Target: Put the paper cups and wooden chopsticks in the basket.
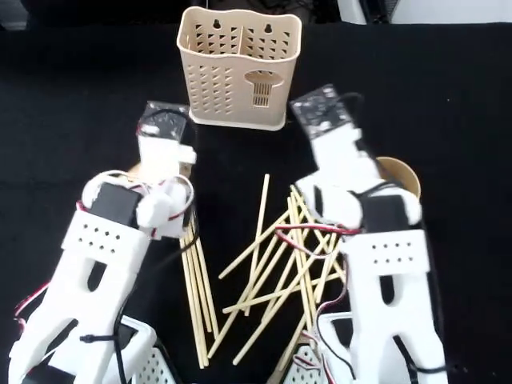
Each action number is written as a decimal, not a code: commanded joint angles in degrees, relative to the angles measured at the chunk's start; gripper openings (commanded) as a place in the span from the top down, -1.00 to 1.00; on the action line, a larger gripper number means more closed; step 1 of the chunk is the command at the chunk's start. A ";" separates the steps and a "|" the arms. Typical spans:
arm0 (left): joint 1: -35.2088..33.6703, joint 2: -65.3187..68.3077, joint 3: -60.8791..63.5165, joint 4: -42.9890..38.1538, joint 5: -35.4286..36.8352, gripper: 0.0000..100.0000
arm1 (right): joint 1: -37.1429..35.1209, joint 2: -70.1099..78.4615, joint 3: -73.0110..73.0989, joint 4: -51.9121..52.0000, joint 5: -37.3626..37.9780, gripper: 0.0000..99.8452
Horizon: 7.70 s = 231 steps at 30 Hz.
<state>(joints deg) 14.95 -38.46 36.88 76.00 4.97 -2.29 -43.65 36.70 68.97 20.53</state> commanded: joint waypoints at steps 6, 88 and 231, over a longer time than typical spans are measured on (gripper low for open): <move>9.01 -1.58 7.69 -14.77 -4.13 0.94 | 2.46 -12.00 1.19 0.09 -0.88 0.42; -30.73 -44.04 49.45 -17.23 -16.97 0.45 | -35.69 -16.92 37.85 -19.60 -9.58 0.26; -27.21 -65.58 60.44 -13.80 -13.27 0.45 | 25.14 9.63 -24.92 10.81 0.09 0.98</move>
<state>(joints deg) -13.01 -103.60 96.40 62.02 -8.40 23.74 -25.63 14.20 80.40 20.09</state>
